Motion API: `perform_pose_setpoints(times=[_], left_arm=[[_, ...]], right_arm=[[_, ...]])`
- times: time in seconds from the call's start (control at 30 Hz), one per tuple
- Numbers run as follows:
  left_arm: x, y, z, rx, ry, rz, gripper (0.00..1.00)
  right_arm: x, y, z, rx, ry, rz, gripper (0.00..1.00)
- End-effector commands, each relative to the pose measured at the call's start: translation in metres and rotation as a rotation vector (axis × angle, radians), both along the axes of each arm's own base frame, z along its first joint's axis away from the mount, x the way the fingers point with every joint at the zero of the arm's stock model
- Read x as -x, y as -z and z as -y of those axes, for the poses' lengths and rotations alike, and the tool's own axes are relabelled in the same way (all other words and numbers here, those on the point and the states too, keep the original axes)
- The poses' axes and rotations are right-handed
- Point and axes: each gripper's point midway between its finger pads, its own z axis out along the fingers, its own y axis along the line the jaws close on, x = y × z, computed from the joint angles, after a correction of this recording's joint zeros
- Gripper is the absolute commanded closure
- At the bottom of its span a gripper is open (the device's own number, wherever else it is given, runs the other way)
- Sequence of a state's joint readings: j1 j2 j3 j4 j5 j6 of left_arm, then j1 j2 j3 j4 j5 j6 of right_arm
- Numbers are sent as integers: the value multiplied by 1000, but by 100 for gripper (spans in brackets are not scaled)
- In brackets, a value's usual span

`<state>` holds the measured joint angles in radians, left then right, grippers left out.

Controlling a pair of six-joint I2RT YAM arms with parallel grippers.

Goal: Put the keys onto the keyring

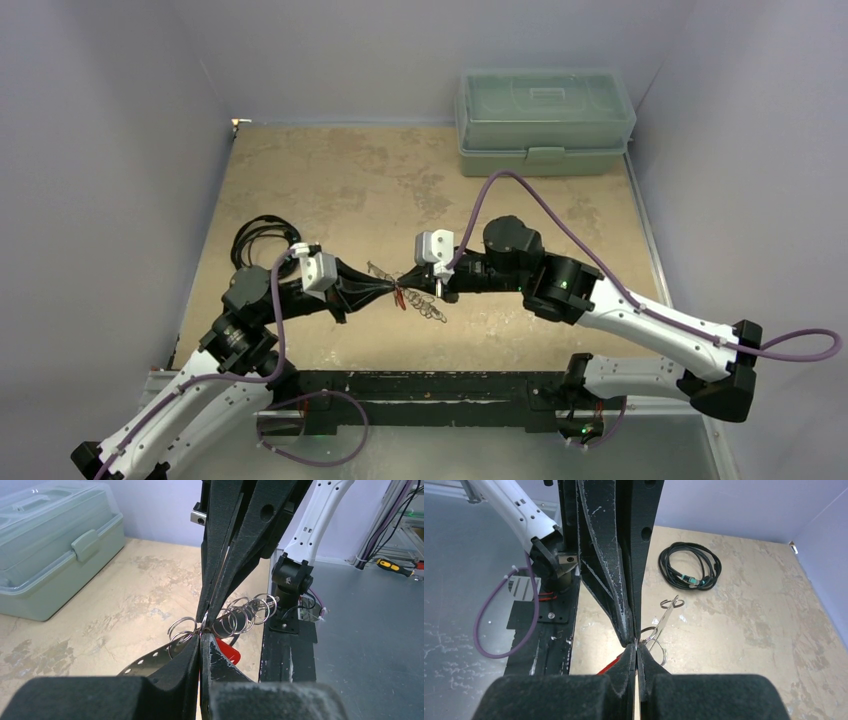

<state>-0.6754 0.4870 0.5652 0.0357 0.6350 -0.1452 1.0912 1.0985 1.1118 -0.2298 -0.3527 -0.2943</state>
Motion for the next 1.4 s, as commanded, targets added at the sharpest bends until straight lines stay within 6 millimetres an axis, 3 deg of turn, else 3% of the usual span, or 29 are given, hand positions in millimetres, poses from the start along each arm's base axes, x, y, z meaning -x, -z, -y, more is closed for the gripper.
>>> perform_pose_setpoints(times=[0.0, 0.67, 1.0, 1.37], left_arm=[[3, -24, -3, 45, 0, 75, 100], [-2, -22, -5, 36, -31, 69, 100], [-5, -23, -7, 37, -57, 67, 100], [-9, -22, -8, 33, -79, 57, 100]], right_arm=[[-3, -31, 4, -112, 36, 49, 100], [-9, -44, 6, -211, 91, 34, 100], [-9, -52, 2, -397, 112, -26, 100], [0, -59, 12, -608, 100, -116, 100]])
